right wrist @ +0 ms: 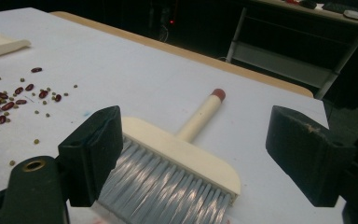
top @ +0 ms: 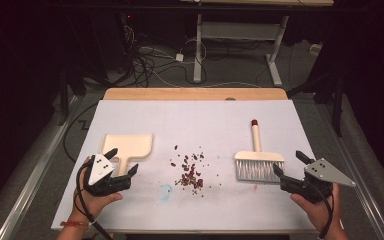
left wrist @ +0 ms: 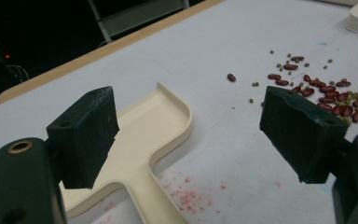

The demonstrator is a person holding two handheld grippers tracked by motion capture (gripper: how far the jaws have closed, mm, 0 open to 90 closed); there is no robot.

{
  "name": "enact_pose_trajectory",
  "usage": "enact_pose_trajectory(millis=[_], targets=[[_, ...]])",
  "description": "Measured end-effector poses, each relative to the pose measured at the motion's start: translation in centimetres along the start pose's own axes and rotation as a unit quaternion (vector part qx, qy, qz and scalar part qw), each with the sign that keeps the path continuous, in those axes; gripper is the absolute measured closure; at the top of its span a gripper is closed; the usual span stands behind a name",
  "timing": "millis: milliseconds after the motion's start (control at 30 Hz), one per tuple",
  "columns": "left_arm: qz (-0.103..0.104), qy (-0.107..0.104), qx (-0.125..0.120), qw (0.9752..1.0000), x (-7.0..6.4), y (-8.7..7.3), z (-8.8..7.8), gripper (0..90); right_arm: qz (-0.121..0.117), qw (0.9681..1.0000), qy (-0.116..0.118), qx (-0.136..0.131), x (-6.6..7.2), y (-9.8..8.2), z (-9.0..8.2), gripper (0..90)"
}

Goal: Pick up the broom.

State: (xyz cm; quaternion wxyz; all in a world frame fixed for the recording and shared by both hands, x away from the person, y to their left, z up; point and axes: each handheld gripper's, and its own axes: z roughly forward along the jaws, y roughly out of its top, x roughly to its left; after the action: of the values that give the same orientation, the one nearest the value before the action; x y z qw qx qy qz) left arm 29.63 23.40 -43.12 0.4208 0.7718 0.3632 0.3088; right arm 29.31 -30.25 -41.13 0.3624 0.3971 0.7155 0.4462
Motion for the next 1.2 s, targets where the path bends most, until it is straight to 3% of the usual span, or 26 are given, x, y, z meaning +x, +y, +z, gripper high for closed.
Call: enact_pose_trajectory(millis=[200,267,400,567,633,733,833,867,933,1033,1100,1200], targets=[[0.044,-0.004,0.034,0.9984,-1.4,-0.5,0.2,19.6,-0.009,1.0,-0.002,0.001,-0.2,0.4,0.3,19.1],[0.046,-0.004,0.036,0.9983,-1.5,-0.5,0.2,19.6,-0.007,1.0,-0.001,0.006,-0.1,0.5,0.7,19.1],[0.055,-0.011,0.035,0.9978,-1.7,-0.7,0.1,19.6,-0.009,0.9995,-0.001,0.032,0.3,0.5,1.7,18.9],[0.045,-0.017,0.042,0.998,-1.8,-0.9,-0.2,19.6,-0.006,0.9969,-0.004,0.078,0.5,1.4,3.2,19.0],[0.053,-0.021,0.042,0.9975,-1.8,-0.9,-0.1,19.7,0.015,0.9937,0.011,0.11,0.1,2.3,4.5,20.6],[0.06,-0.031,0.053,0.9963,-2.1,-0.8,0.3,20.3,0.052,0.984,0.043,0.165,-0.8,3.5,7.1,27.4],[0.069,-0.04,0.062,0.9948,-2.5,-0.8,0.7,20.3,0.064,0.9742,0.027,0.215,-1.8,4.8,10.7,27.4],[0.069,-0.04,0.062,0.9948,-2.5,-0.8,0.7,20.3,0.072,0.9694,0.028,0.233,-2.2,5.2,11.9,27.9],[0.074,-0.049,0.075,0.9932,-2.8,-0.9,1.0,20.3,0.098,0.9576,0.029,0.27,-3.1,5.7,14.4,28.6],[0.087,-0.05,0.084,0.9914,-3.1,-1.0,1.3,20.3,0.094,0.9376,0.002,0.335,-3.8,5.5,17.7,29.9],[0.087,-0.051,0.084,0.9913,-3.2,-1.0,1.2,20.3,0.1,0.9241,0.0,0.369,-3.9,4.9,19.3,33.9],[0.086,-0.048,0.081,0.9918,-3.0,-1.1,1.0,20.3,0.102,0.91,-0.002,0.402,-3.7,3.7,20.9,36.5]])
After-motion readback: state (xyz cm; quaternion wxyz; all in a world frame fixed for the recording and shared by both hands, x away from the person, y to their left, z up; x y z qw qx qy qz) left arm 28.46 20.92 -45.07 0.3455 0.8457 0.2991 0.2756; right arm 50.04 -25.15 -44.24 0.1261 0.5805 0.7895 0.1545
